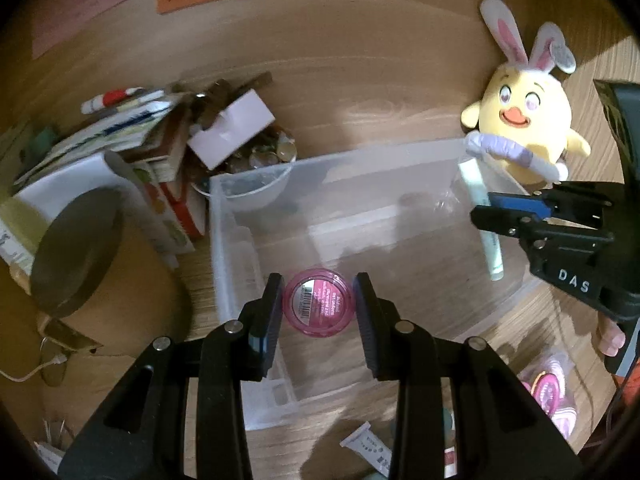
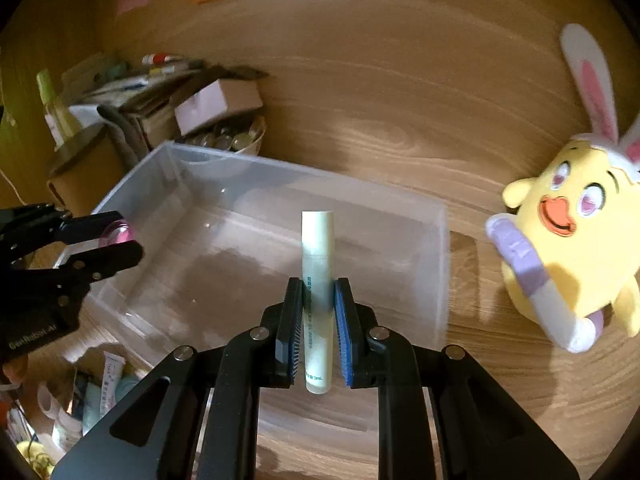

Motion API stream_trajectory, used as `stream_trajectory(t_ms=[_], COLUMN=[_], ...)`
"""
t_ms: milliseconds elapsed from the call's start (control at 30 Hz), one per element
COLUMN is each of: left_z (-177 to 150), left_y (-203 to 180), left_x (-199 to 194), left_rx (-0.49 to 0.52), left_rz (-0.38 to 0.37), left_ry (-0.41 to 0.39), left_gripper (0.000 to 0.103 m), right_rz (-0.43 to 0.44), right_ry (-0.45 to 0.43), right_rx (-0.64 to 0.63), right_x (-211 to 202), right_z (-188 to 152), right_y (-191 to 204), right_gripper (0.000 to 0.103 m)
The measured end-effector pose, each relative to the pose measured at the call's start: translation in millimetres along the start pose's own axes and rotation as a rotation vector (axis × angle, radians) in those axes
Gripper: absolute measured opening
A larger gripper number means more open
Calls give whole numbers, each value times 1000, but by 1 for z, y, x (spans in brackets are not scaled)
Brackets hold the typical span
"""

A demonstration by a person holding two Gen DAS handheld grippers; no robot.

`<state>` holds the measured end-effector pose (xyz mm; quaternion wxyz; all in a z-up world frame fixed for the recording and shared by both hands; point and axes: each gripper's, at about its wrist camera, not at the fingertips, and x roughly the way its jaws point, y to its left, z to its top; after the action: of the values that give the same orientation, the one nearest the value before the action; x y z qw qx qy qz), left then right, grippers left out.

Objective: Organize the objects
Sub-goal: 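Carry both items into the clear box and open both tools, then grasp the white tape roll with the left tool while the right tool grasps the bagged pink rope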

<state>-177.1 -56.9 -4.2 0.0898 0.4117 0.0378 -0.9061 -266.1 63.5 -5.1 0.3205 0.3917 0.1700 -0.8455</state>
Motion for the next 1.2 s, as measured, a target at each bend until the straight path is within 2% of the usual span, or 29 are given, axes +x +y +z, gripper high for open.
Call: stream_trajectory(t_ms=[300,333,367,433,467,600,633,700,800,867,967,1200], left_z=[-1,-1,-1,-1,0,-4,-6,-13,-24,-34,-51,-98], left_y=[1,3,3,5,5,6,6,6,6,8,11,22], left_x=[1,-1,-3,-11,-17,-45,-52,-69,-87,-99,-110,-112], left_rx=[-11,-16,-20,-28,-32,-26,-23,-16,-8,-7,-13,-39], left_rz=[-23,-27,-35,-39,-38,-23,-13,4,16,21,24,49], left_ry=[15,12,8,-8,-23,-103,-124,-163,-204,-221,-225,-164], left_gripper=[35,36,38,46,53,72,74,86,95,97,98,98], right_rz=[4,11,21,27,22,-17,-20,-15,-29,-38,-41,-4], right_ry=[18,18,17,-2,-22,-104,-117,-144,-181,-203,-213,-176], right_rx=[-6,-3,4,20,25,39,47,66,91,102,118,138], right_x=[7,5,3,-5,-12,-45,-53,-70,-92,-104,-115,-118], right_z=[2,2,3,4,3,-4,-6,-14,-27,-38,-56,-101], right_y=[11,11,11,11,10,8,6,4,0,-2,-2,19], right_gripper=[14,18,27,41,47,51,53,57,67,73,74,74])
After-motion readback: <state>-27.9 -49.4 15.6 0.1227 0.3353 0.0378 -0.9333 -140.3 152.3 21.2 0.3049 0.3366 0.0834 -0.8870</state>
